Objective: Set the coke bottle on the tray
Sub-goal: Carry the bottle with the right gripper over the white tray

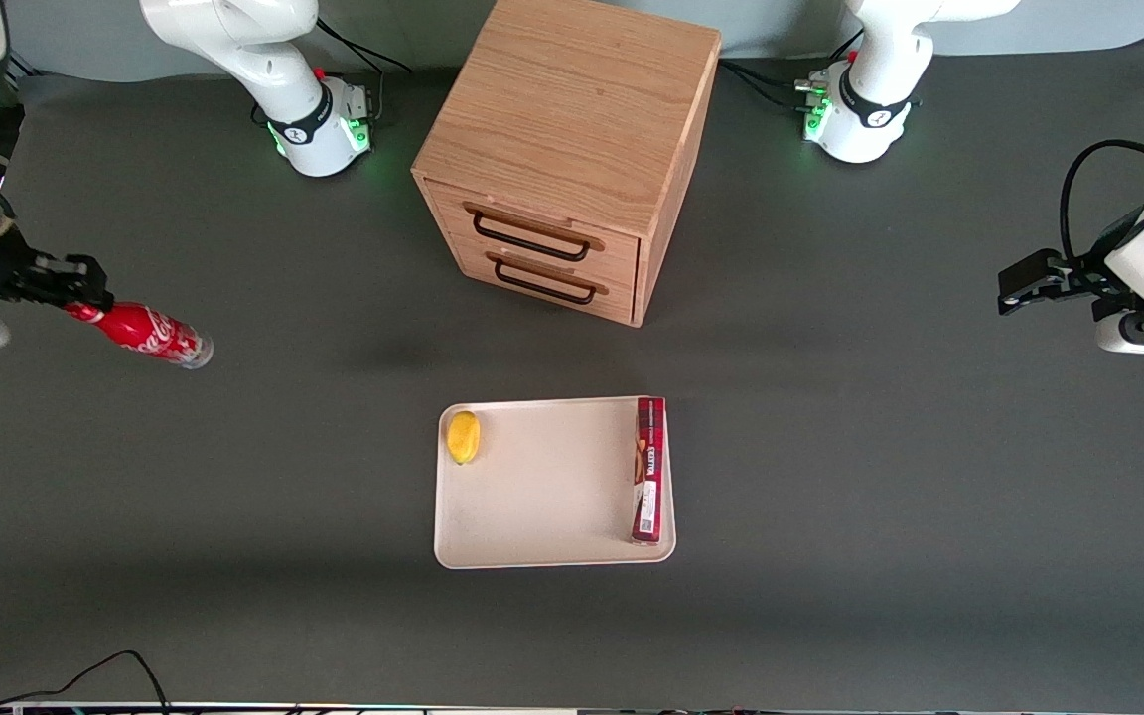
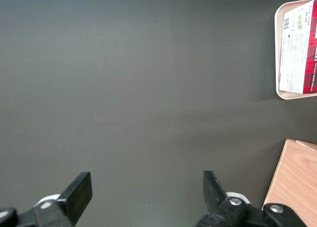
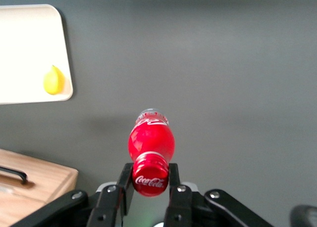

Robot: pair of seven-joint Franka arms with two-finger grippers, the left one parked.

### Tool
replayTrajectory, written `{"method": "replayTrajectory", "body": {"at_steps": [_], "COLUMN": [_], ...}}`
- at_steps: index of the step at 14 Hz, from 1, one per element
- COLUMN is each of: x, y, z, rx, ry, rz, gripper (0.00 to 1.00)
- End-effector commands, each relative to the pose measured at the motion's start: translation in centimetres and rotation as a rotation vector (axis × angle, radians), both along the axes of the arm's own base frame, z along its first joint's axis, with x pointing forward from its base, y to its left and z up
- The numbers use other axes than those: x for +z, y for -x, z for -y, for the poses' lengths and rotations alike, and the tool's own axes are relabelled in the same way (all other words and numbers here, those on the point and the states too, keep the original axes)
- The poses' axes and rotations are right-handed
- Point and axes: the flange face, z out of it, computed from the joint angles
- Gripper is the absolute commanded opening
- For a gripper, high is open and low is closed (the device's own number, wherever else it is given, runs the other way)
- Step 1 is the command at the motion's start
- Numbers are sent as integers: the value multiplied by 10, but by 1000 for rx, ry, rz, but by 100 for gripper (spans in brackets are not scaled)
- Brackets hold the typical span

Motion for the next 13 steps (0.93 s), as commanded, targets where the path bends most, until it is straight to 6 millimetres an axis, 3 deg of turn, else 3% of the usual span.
{"method": "replayTrajectory", "body": {"at_steps": [1,5,6,8,13], "x": [-27,-71,-84,-110,-156], "y": [-39,-54,-59,-65,-88], "z": [-70,-174,-191,-220,-258], "rx": [-96,-142,-146,-124,-99], "ry": [-11,-11,-17,-25,-24], "rz": [-17,27,40,54,172], "gripper": [0,0,0,0,0]}}
